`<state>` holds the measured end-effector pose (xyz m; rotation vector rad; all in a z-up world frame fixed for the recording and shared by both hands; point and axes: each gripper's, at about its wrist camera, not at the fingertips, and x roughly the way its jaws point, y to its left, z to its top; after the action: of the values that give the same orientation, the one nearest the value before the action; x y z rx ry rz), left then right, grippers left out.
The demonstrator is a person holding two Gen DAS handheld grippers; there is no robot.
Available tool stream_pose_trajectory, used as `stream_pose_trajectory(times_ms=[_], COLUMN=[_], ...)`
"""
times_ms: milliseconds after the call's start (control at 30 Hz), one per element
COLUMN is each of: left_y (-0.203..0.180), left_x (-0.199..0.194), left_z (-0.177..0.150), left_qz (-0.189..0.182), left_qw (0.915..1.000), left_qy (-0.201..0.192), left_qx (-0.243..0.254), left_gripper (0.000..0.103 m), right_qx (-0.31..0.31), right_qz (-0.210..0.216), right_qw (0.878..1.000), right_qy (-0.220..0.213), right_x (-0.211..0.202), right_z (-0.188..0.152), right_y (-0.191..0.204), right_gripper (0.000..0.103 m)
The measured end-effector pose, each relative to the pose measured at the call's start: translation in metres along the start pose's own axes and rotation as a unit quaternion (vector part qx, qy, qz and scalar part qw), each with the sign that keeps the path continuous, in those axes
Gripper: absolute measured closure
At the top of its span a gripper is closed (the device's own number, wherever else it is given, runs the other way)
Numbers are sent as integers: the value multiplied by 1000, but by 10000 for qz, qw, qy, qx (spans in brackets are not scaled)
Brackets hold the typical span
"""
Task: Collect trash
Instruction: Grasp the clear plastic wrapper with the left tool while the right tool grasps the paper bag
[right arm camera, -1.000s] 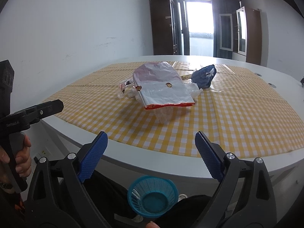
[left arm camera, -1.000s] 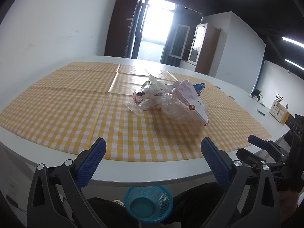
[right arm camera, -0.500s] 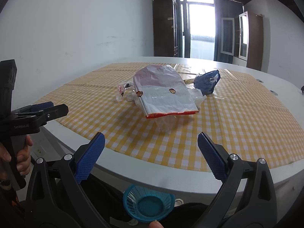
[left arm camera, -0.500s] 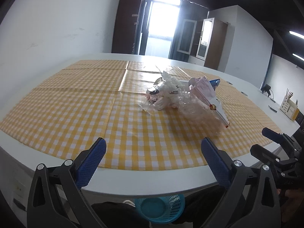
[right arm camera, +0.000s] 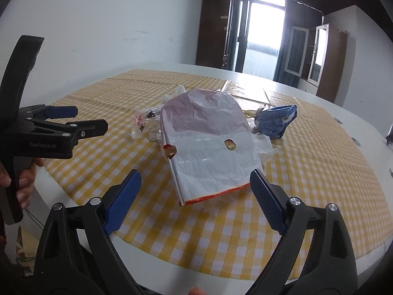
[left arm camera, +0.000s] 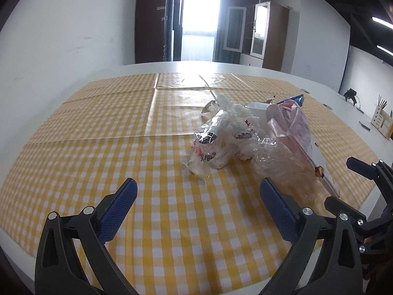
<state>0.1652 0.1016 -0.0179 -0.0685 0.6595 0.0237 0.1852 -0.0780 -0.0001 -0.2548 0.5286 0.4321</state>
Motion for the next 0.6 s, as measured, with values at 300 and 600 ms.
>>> stream_pose_trajectory(times_ms=[300,600], left_y=[-10,-4], left_x=[59,85], left_z=[35,44], left_qz=[26,-247], left_qw=[9974,9961], left_qy=[410,725], left_qx=[587,428], left_gripper=[6,75], right_qx=[-25,274], right_qz=[46,62], right_qw=[9997,9996], right_qy=[238,-4], right_x=[16,2], right_z=[9,9], right_y=[-8,-38], right_gripper=[78,98])
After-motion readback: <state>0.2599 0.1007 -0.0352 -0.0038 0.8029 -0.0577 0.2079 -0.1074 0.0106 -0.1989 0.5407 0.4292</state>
